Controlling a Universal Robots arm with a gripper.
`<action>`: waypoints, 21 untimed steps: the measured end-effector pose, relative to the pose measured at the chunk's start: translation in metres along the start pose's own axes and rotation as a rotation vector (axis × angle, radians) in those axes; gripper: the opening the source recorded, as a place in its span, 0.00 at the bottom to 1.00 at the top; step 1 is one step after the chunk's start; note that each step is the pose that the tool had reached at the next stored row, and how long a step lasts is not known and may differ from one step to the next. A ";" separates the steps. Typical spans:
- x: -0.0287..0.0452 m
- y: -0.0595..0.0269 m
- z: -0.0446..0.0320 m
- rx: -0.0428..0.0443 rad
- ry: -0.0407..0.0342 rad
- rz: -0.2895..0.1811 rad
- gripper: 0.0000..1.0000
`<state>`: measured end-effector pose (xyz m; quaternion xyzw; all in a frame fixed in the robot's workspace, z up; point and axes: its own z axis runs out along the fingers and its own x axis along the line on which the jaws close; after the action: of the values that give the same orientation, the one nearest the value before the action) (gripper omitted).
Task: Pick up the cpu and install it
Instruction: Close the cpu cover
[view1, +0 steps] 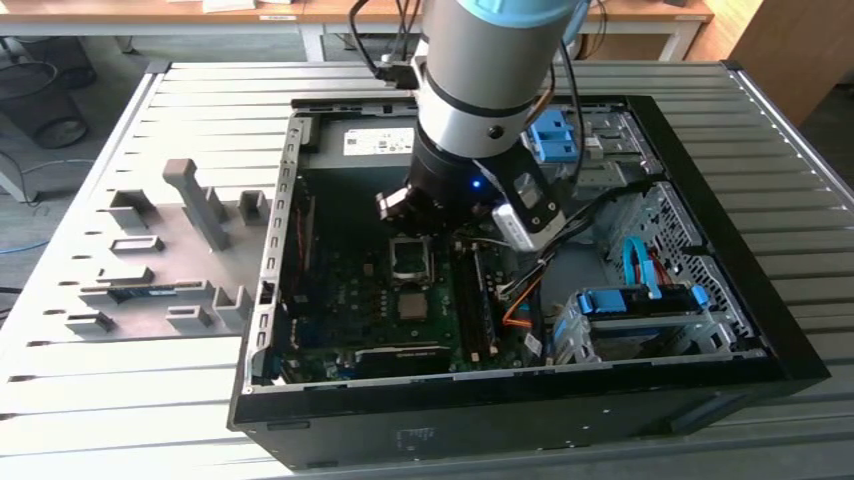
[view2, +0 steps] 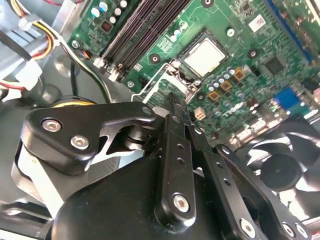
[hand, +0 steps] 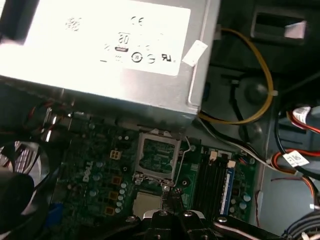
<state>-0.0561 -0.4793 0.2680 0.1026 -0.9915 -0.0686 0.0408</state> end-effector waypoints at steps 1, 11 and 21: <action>-0.0001 -0.0001 0.0003 0.0011 0.0022 -0.015 0.10; -0.0163 -0.0038 0.0015 0.0027 0.0110 -0.077 0.10; -0.0250 -0.0057 0.0019 0.0063 0.0259 -0.180 0.10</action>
<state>-0.0307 -0.4793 0.2636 0.1921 -0.9779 -0.0675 0.0470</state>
